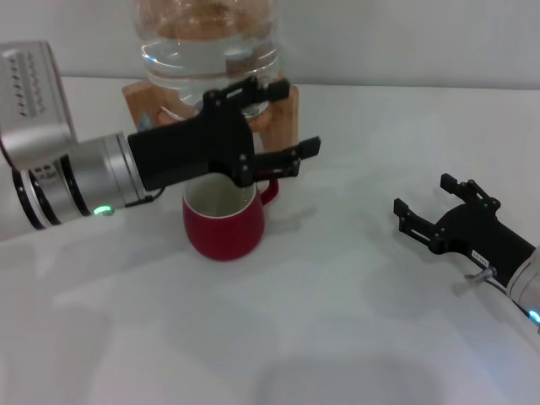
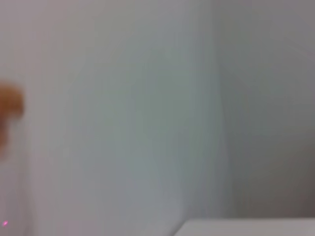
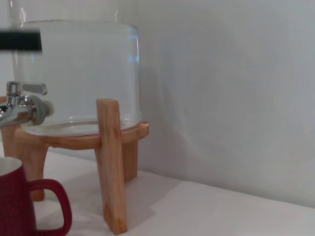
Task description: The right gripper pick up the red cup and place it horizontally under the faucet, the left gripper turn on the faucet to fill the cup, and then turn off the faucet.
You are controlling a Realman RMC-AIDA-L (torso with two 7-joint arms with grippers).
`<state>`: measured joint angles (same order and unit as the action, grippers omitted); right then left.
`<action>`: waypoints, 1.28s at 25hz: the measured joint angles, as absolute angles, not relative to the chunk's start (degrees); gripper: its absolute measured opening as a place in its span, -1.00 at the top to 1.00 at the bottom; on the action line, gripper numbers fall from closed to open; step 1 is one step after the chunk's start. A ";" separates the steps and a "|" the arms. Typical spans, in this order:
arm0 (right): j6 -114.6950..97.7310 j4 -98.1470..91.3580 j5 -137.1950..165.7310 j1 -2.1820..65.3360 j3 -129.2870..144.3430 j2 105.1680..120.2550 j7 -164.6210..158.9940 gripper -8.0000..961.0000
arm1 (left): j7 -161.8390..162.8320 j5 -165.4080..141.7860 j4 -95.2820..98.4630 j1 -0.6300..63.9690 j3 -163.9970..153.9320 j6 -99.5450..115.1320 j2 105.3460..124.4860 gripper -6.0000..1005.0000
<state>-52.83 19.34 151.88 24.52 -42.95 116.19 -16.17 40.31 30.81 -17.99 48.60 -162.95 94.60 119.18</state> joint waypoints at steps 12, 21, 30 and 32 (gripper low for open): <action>-52.57 19.23 151.87 25.01 -43.83 116.14 -16.24 -0.82 | 34.42 37.57 -20.08 44.70 -162.95 106.68 119.43 -0.73; -51.86 18.42 151.88 26.38 -43.87 116.10 -16.19 -0.82 | 23.97 46.87 -15.10 35.04 -162.80 105.89 119.69 -0.73; -51.48 18.02 151.88 27.57 -43.85 116.04 -16.17 -0.82 | 16.15 59.08 -7.83 27.73 -162.03 96.54 119.71 -0.73; -51.48 17.91 151.88 27.80 -43.95 116.03 -16.17 -0.82 | 14.88 61.52 -5.94 26.60 -161.49 94.76 119.70 -0.73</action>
